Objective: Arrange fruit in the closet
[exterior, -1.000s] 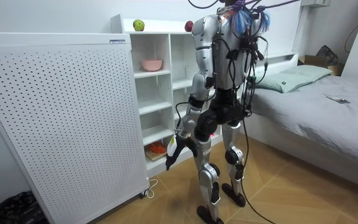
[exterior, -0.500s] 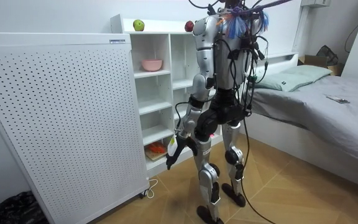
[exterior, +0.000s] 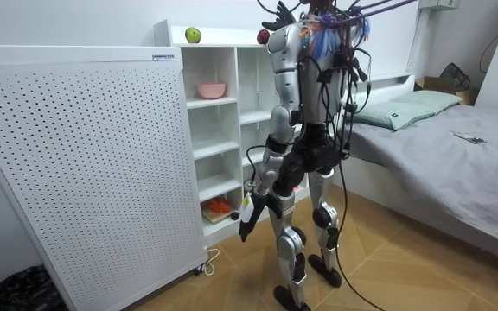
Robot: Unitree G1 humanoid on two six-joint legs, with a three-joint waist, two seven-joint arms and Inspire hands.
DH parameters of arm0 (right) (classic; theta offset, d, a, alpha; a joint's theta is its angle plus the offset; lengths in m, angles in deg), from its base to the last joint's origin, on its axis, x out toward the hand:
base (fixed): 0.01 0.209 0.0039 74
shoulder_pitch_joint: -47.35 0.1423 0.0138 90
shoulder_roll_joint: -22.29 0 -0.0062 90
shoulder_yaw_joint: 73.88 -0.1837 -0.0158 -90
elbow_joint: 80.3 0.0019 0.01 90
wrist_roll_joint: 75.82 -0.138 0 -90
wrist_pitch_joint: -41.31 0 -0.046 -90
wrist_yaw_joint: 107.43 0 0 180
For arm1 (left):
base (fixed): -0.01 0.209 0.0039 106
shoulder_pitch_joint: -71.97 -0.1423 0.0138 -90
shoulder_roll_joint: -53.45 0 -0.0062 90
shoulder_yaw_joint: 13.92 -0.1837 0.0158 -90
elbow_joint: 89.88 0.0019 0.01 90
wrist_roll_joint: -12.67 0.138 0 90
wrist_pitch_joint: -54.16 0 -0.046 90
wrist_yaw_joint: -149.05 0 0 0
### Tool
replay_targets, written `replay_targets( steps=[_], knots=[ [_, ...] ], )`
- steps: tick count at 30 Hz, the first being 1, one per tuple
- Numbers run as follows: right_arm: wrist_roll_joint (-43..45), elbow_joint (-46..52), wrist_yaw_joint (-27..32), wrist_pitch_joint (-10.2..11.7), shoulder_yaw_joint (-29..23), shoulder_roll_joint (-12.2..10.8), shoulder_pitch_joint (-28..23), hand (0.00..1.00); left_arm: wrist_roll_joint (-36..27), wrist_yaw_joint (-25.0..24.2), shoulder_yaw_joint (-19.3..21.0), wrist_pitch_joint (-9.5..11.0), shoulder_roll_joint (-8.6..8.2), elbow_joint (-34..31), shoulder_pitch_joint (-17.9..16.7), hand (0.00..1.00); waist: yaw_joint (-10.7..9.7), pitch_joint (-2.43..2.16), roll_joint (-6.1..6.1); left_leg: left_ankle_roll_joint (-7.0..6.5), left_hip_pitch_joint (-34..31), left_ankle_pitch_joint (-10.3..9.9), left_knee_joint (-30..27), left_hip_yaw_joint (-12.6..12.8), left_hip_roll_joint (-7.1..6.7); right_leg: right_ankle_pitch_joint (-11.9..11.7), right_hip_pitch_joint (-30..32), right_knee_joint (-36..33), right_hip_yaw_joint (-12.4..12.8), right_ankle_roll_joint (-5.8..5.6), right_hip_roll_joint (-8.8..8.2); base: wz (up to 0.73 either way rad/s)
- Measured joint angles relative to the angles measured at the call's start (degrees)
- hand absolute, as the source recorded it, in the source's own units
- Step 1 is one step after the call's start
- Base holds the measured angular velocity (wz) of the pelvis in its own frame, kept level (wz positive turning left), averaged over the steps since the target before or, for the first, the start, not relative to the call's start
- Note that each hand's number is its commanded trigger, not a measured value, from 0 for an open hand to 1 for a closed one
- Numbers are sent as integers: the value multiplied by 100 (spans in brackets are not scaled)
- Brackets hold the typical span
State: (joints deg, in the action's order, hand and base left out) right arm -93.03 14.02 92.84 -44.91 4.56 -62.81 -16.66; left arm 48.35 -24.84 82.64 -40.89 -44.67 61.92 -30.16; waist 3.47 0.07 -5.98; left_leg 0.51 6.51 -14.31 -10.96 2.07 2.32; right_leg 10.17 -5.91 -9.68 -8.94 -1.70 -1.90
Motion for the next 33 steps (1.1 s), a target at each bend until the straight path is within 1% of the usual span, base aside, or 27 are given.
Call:
replay_targets(
  steps=[1, 3, 5, 7, 8, 10, 13, 16, 18, 22, 26, 28, 29, 30, 31, 33],
  knots=[
    [-147, -202, -37, -28, 0, 13, 161, 0, 0, -58, 12, -3, 23, -17, 23, 0, 11, -7, -18, 1, -1, 1, 1, 3, 0, 0, 2, -1, 2, 0, 0, 0],
    [-215, -354, -149, -75, 8, 49, 326, 0, 0, -91, 27, -17, 49, -127, 15, 0, 3, -6, -35, 5, -11, 5, 1, 12, 0, 0, 14, -2, 2, 0, 0, 0],
    [-294, -631, -374, -132, 28, 209, 513, 0, 1, -142, 76, -49, 70, -255, 18, 0, 11, -13, -58, 4, -25, 6, 1, 17, 0, 0, 22, -2, 1, 0, 0, 0],
    [-328, -821, -489, -155, 63, 301, 617, 0, 3, -159, 121, -92, 71, -306, 2, 0, 15, -20, -75, 4, -24, 6, 2, 17, 0, 0, 22, -1, 3, 0, 0, 0],
    [-337, -881, -536, -219, 86, 369, 656, 0, 2, -172, 123, -108, 71, -350, 2, 0, 16, -19, -84, 4, -25, 6, 3, 15, 0, 0, 23, 1, 5, 0, 0, 0],
    [-336, -950, -623, -252, 87, 410, 660, 0, 2, -173, 123, -128, 76, -371, -4, 0, 28, -24, -99, 4, -21, 6, 7, 11, 0, 0, 21, 3, 5, 0, 1, 0],
    [-328, -1147, -674, -268, 91, 410, 660, 0, 0, -166, 124, -142, 78, -370, -26, 0, 27, -25, -103, 4, 10, 6, 14, -3, 0, 0, -9, 10, 2, 0, 1, 0],
    [-344, -1435, -731, -267, 91, 431, 660, 0, -6, -128, 135, -135, 95, -370, -22, 0, 9, -25, -109, 4, 10, 6, 15, -71, -1, 0, -27, 12, -74, 0, -1, 7],
    [-386, -1583, -769, -267, 92, 458, 660, 0, -8, -127, 135, -133, 105, -369, -1, 0, 9, -24, -108, 4, 11, 6, 15, -87, -1, 0, -38, 18, -74, 0, 0, 6],
    [-394, -1899, -910, -265, 122, 540, 660, 0, -7, -127, 147, -135, 155, -366, 6, 0, 1, -17, -119, 5, 14, 6, 14, -89, -1, 0, -48, 26, -74, 0, 0, 0],
    [-327, -1951, -1058, -262, 126, 610, 647, 0, -9, -127, 222, -142, 221, -366, 7, 0, -14, -9, -134, 5, -2, 6, 9, -87, -7, -4, -69, 86, -99, 6, -2, 0],
    [-253, -1953, -1134, -262, 129, 618, 646, 0, -9, -127, 220, -151, 223, -366, 29, 0, -16, -3, -126, 5, 2, 6, 2, -77, -7, -6, -84, 97, -107, 9, -2, 0],
    [-247, -1951, -1173, -262, 130, 618, 643, 6, -13, -127, 220, -151, 220, -366, 47, 0, -8, 6, -112, 5, 7, 6, 1, -71, -7, -6, -91, 97, -104, 9, -1, 0],
    [-238, -1948, -1184, -261, 131, 618, 643, 63, -13, -127, 220, -151, 219, -366, 55, 0, -7, 8, -110, 6, 7, 7, 1, -70, -7, -6, -91, 97, -103, 9, -1, 0],
    [-210, -1947, -1233, -260, 130, 618, 643, 100, -13, -127, 220, -153, 219, -366, 66, 0, -8, 9, -107, 6, 7, 7, 1, -70, -7, -6, -91, 97, -101, 9, -1, 0],
    [-47, -1941, -1301, -257, 149, 617, 632, 100, -13, -125, 217, -161, 219, -366, 71, 0, 14, 19, -88, 6, 11, 7, 1, -61, -7, -6, -93, 96, -80, 9, 1, -2]
  ],
)
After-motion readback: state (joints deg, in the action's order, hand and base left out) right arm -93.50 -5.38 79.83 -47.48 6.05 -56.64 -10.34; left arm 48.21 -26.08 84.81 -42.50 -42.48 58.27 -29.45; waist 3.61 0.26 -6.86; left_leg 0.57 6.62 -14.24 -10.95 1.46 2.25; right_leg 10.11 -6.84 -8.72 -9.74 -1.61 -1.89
